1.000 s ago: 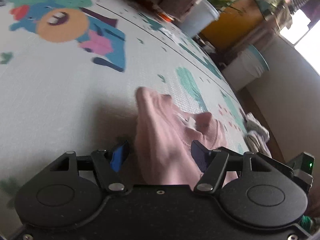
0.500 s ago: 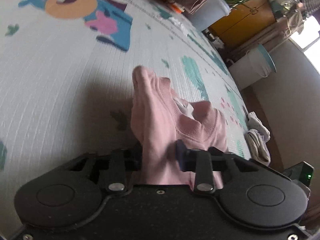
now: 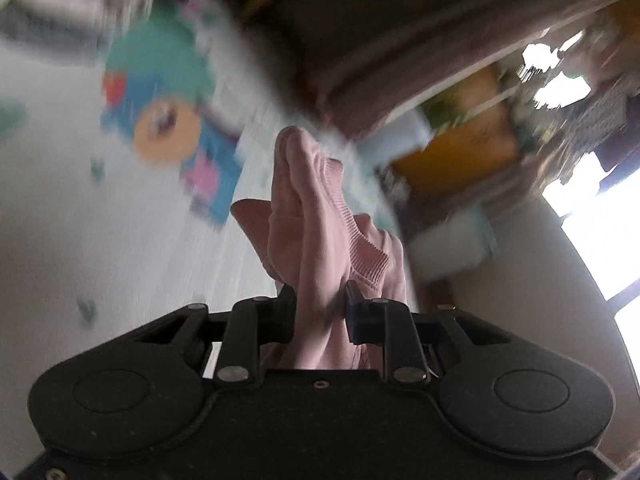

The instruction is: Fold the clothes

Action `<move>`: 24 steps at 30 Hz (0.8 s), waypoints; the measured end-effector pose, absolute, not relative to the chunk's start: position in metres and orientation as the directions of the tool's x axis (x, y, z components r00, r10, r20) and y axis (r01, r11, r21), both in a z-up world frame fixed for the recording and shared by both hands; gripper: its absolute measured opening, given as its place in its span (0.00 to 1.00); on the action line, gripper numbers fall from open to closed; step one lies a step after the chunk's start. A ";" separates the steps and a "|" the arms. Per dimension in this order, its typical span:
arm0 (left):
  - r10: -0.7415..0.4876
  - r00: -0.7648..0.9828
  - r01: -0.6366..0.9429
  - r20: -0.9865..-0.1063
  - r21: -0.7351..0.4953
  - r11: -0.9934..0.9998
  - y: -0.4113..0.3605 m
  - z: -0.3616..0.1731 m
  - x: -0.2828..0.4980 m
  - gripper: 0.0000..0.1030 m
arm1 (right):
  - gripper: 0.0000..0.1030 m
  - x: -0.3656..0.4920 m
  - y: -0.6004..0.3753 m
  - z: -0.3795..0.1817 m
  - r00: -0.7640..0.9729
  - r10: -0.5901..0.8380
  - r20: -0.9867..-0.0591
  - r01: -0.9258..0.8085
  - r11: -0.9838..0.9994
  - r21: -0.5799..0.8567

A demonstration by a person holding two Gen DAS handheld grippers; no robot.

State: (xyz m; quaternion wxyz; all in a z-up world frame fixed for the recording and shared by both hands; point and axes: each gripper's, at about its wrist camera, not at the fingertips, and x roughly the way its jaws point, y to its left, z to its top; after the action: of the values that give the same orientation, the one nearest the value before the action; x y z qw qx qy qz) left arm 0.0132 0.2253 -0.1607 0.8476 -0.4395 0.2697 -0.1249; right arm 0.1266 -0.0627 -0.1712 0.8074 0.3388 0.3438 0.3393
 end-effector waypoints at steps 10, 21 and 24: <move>-0.136 0.990 0.064 -0.031 -0.765 0.641 0.342 0.025 -0.072 0.21 | 0.21 0.161 0.112 0.045 0.308 0.950 -0.055 -0.727 0.272 0.631; 0.186 0.969 0.005 0.162 -0.767 0.642 0.474 0.126 -0.141 0.21 | 0.21 0.174 0.330 0.181 0.037 0.995 0.089 -0.786 -0.027 0.618; 0.248 0.957 -0.022 0.149 -0.818 0.575 0.507 0.126 -0.145 0.21 | 0.21 0.177 0.378 0.191 0.000 0.998 0.070 -0.760 -0.046 0.649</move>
State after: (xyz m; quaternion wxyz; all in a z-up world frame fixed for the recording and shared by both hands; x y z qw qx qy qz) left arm -0.1446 0.5073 0.1257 0.8786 -0.4546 -0.1245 0.0768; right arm 0.1771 0.3781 0.1914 0.6543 0.2682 0.2218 0.6714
